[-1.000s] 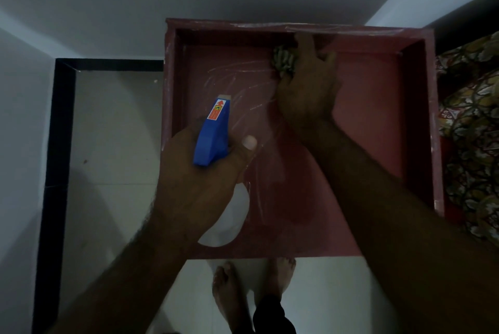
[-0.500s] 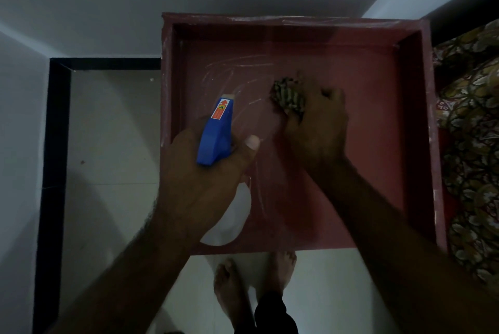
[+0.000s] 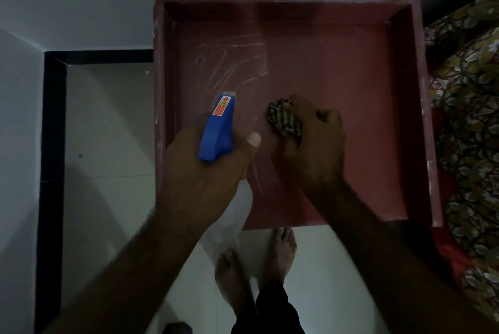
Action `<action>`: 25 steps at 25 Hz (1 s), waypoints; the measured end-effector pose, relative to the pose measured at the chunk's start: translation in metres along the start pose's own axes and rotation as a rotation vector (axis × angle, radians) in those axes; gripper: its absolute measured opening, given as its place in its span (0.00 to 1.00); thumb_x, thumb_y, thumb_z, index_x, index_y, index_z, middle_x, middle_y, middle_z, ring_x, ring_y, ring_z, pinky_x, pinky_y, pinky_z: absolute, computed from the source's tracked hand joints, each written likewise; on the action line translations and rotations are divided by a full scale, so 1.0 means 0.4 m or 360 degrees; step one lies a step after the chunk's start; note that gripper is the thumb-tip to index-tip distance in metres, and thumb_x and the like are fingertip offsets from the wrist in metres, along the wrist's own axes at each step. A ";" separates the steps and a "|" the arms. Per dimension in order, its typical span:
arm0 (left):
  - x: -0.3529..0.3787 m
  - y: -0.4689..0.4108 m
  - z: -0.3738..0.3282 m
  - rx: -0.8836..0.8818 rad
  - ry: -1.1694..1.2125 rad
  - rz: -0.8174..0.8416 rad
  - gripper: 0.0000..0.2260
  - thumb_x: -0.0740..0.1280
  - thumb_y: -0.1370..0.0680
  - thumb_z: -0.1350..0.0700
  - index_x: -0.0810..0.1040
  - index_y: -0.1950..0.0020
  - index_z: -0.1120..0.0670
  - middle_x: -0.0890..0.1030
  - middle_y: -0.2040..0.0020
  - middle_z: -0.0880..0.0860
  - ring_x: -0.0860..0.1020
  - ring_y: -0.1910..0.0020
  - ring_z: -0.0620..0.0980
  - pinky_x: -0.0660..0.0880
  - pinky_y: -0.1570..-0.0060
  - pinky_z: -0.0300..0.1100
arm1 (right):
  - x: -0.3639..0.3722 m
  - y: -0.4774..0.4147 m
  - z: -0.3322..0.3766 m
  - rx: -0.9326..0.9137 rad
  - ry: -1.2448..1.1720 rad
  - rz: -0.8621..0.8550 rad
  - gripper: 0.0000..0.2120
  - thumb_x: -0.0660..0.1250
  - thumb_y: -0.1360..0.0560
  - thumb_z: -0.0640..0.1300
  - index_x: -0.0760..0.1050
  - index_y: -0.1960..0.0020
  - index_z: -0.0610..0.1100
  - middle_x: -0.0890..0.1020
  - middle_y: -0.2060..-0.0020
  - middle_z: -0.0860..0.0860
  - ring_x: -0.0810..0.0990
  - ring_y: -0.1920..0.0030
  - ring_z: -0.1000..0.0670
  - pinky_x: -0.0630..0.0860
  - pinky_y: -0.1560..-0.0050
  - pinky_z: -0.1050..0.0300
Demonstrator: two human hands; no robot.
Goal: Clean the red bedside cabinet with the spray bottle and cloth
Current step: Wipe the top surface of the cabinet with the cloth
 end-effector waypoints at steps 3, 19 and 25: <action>-0.002 0.035 0.003 0.0010 0.0011 0.0027 0.14 0.73 0.23 0.51 0.78 0.56 0.61 0.82 0.66 0.58 0.81 0.67 0.51 0.77 0.64 0.31 | -0.004 0.042 -0.012 0.0139 -0.0022 0.0070 0.34 0.71 0.32 0.39 0.72 0.27 0.56 0.79 0.42 0.43 0.75 0.44 0.44 0.80 0.43 0.49; 0.022 0.239 0.073 -0.0109 0.0032 -0.0074 0.12 0.73 0.24 0.48 0.79 0.56 0.56 0.83 0.66 0.56 0.82 0.68 0.48 0.74 0.68 0.28 | -0.036 0.255 -0.052 0.0165 -0.0046 0.0013 0.31 0.71 0.31 0.37 0.72 0.31 0.58 0.76 0.46 0.46 0.72 0.47 0.50 0.78 0.44 0.52; 0.046 0.304 0.092 -0.0083 0.0051 -0.0100 0.13 0.72 0.23 0.50 0.78 0.56 0.59 0.83 0.66 0.55 0.81 0.70 0.41 0.73 0.67 0.26 | -0.032 0.319 -0.046 -0.0025 0.0080 0.0122 0.31 0.72 0.29 0.39 0.73 0.27 0.52 0.78 0.35 0.49 0.71 0.30 0.44 0.70 0.36 0.37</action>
Point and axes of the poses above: each hand's wrist, its own y-axis away from the middle knuckle, its own x-axis out of the palm, z = x × y, the point moved 1 cm from there along -y, towards the middle knuckle
